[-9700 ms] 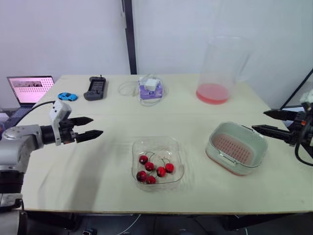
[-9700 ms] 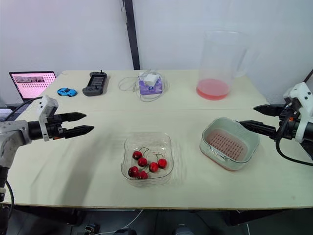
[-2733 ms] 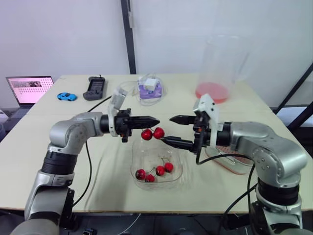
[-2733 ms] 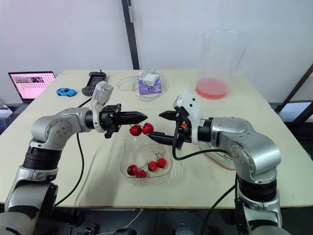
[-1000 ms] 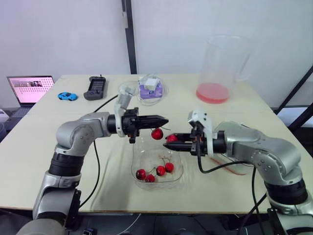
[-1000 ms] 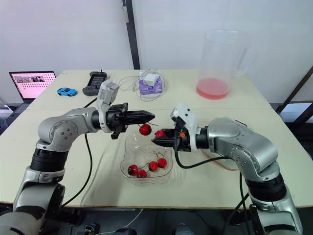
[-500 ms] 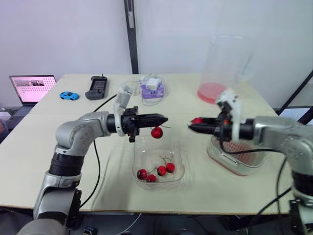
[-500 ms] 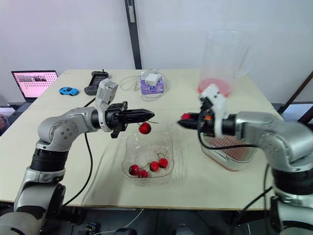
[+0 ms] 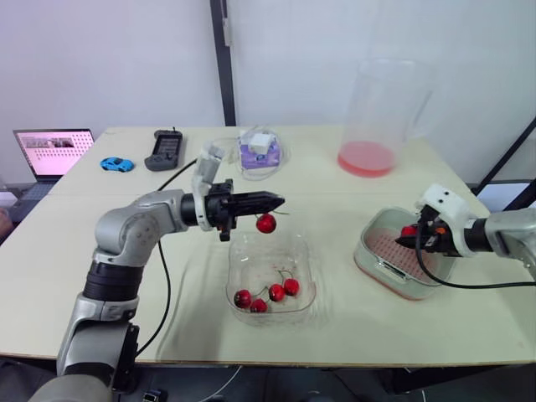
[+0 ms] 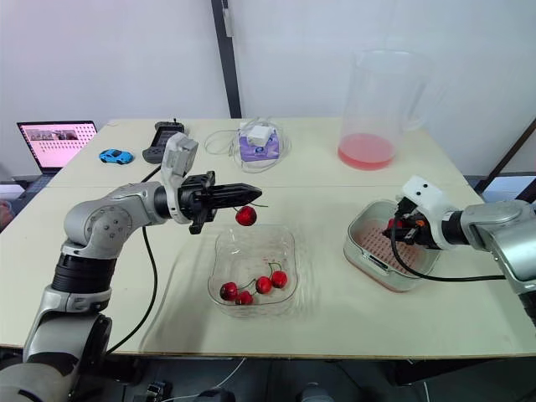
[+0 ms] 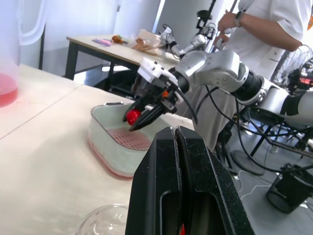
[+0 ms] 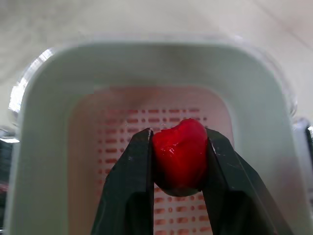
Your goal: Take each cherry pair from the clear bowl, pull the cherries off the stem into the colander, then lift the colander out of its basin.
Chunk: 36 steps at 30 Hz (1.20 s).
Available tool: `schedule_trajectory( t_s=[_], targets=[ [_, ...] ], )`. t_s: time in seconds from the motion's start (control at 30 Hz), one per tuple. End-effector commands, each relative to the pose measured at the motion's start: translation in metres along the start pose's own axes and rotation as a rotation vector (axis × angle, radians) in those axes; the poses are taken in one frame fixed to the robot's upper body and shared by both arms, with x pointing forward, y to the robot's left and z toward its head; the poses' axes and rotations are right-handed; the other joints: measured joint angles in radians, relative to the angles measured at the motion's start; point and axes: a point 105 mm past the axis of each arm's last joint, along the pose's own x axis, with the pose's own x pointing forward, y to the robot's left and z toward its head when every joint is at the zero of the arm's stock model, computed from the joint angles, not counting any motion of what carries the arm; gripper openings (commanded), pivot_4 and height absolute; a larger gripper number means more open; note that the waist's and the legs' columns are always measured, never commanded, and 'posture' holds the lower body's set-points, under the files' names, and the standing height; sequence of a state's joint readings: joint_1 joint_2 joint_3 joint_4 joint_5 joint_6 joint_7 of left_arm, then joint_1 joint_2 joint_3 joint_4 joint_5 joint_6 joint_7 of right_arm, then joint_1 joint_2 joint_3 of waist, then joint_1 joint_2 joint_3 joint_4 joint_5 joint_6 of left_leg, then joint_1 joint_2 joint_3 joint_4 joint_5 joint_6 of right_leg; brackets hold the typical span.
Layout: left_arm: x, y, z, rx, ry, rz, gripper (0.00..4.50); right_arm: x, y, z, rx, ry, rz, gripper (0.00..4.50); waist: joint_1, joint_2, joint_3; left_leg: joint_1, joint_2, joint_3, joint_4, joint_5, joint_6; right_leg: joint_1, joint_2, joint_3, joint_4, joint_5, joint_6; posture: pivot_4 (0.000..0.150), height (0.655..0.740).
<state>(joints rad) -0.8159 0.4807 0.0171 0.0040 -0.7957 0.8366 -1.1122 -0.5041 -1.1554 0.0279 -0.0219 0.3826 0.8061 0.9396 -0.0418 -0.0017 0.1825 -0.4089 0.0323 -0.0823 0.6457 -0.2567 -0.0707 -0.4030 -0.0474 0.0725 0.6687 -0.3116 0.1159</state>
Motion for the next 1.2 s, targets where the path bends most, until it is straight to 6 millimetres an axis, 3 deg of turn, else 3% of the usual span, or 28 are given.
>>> schedule_trajectory(
  t_s=[0.03, 0.17, 0.33, 0.47, 0.53, 0.63, 0.8, 1.2],
  targets=[
    [-0.001, -0.007, 0.008, 0.052, -0.015, -0.013, 0.00, -0.010, -0.008, 0.010, -0.024, -0.029, -0.040, 2.50, 0.000, 0.000, 0.000, 0.000, 0.000, 0.000, 0.000, 0.000, 0.000, 0.000, 0.000, 0.000, 0.000, 0.000, 0.000, 0.150, 0.7332],
    [0.001, -0.007, 0.011, 0.058, -0.019, -0.020, 0.00, -0.023, -0.013, 0.021, -0.038, -0.049, -0.059, 4.46, 0.000, 0.000, 0.000, 0.000, 0.000, 0.000, 0.000, 0.000, 0.000, 0.000, 0.000, 0.000, 0.000, 0.000, 0.000, 0.150, 0.7332],
    [0.003, -0.007, 0.014, 0.062, -0.026, -0.029, 0.00, -0.043, -0.016, 0.040, -0.061, -0.111, -0.069, 4.46, 0.000, 0.000, 0.000, 0.000, 0.000, 0.000, 0.000, 0.000, 0.000, 0.000, 0.000, 0.000, 0.000, 0.000, 0.000, 0.150, 0.7332],
    [0.006, -0.007, 0.016, 0.057, -0.039, -0.039, 0.00, -0.057, 0.002, 0.068, -0.081, -0.241, 0.019, 4.46, 0.000, 0.000, 0.000, 0.000, 0.000, 0.000, 0.000, 0.000, 0.000, 0.000, 0.000, 0.000, 0.000, 0.000, 0.000, 0.150, 0.7332],
    [0.007, -0.006, 0.018, 0.047, -0.063, -0.039, 0.00, -0.054, 0.025, 0.085, -0.111, -0.335, 0.115, 4.46, -0.002, 0.000, 0.000, 0.000, 0.000, 0.000, 0.000, 0.000, 0.000, 0.000, 0.000, 0.000, 0.000, 0.000, 0.000, 0.150, 0.7332],
    [0.012, -0.007, 0.016, 0.036, -0.065, -0.059, 0.00, -0.034, 0.077, 0.102, -0.079, -0.453, 0.337, 4.46, -0.004, 0.000, 0.000, 0.001, 0.000, 0.000, 0.000, 0.000, 0.000, 0.001, 0.001, 0.000, 0.000, 0.000, 0.000, 0.150, 0.7332],
    [0.016, -0.008, 0.016, 0.036, -0.068, -0.065, 0.00, -0.011, 0.128, 0.123, -0.044, -0.560, 0.499, 4.46, 0.002, 0.000, 0.001, 0.000, 0.000, -0.001, 0.001, 0.000, 0.000, 0.001, 0.000, -0.001, 0.000, 0.000, 0.000, 0.150, 0.7332],
    [0.021, -0.008, 0.017, 0.047, -0.065, -0.067, 0.00, 0.012, 0.152, 0.155, 0.005, -0.673, 0.535, 4.46, -0.002, 0.000, 0.001, 0.000, 0.000, -0.002, 0.001, 0.000, 0.000, 0.001, 0.000, -0.001, 0.001, 0.000, 0.000, 0.150, 0.7332]
  ],
)
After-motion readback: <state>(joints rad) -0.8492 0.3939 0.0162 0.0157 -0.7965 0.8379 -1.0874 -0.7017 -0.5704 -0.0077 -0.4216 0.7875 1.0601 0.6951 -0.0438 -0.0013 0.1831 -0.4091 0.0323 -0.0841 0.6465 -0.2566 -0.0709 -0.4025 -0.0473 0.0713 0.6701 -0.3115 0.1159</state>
